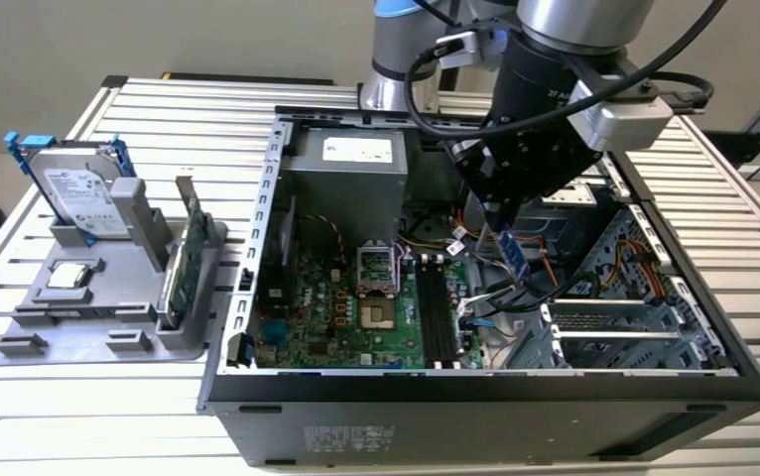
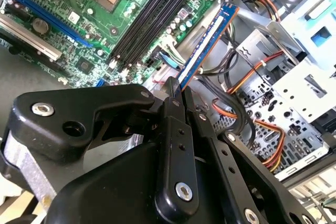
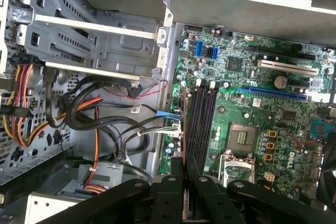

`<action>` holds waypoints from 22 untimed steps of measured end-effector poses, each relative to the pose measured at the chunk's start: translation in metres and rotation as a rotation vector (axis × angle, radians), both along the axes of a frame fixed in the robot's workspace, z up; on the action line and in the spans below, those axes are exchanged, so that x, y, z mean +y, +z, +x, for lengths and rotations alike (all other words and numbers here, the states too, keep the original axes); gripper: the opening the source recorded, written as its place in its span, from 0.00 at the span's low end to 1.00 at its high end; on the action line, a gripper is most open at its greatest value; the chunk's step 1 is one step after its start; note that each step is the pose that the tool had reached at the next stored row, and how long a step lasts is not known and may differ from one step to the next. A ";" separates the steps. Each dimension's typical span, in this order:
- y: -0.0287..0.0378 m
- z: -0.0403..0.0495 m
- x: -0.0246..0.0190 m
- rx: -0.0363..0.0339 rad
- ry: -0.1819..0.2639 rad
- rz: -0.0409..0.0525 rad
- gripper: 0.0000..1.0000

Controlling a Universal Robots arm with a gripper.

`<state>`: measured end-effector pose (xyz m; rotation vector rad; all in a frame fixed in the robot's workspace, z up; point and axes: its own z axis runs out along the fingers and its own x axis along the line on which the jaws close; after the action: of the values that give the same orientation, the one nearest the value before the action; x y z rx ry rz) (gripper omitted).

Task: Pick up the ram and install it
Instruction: 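Insert the ram into the slot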

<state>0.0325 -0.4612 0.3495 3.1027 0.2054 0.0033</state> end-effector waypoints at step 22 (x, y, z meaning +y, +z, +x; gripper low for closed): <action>-0.0087 0.0021 0.0096 0.0000 -0.001 -0.0070 0.00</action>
<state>0.0346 -0.4516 0.3408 3.0958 0.2040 0.0026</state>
